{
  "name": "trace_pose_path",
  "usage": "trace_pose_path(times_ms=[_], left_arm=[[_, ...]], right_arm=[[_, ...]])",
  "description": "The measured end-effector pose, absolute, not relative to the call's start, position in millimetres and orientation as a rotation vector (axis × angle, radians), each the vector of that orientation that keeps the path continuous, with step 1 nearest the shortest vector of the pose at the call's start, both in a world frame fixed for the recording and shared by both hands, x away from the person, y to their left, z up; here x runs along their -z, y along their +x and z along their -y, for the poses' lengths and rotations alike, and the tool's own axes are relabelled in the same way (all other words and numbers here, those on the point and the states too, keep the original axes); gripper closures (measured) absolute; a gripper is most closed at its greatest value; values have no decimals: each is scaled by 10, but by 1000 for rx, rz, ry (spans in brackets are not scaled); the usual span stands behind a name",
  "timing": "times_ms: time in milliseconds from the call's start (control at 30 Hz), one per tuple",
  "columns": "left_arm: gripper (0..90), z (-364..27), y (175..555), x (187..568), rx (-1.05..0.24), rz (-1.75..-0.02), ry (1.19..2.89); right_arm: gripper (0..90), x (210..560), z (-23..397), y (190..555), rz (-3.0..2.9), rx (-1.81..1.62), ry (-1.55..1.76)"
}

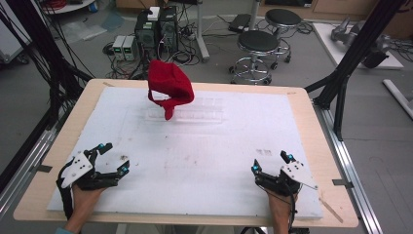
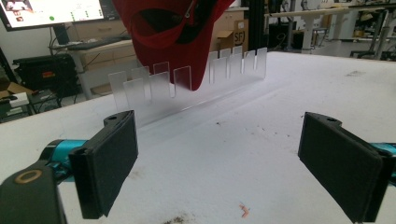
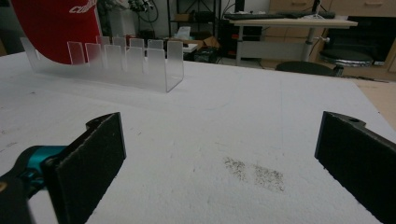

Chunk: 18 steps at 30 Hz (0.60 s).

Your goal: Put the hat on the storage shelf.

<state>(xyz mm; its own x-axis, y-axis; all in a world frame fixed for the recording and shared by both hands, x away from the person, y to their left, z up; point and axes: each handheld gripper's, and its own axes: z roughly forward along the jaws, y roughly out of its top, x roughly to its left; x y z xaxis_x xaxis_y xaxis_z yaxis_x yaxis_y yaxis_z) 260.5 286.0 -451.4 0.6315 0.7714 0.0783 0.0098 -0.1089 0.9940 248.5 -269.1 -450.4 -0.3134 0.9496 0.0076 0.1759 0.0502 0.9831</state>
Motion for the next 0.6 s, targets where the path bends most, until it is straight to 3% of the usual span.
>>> trace_pose_path(times_ms=[600], left_arm=[[132, -2889, 2578, 4534, -746, -684, 1513]], right_arm=[[6, 4512, 2693, 2452, -1577, -1348, 1127]])
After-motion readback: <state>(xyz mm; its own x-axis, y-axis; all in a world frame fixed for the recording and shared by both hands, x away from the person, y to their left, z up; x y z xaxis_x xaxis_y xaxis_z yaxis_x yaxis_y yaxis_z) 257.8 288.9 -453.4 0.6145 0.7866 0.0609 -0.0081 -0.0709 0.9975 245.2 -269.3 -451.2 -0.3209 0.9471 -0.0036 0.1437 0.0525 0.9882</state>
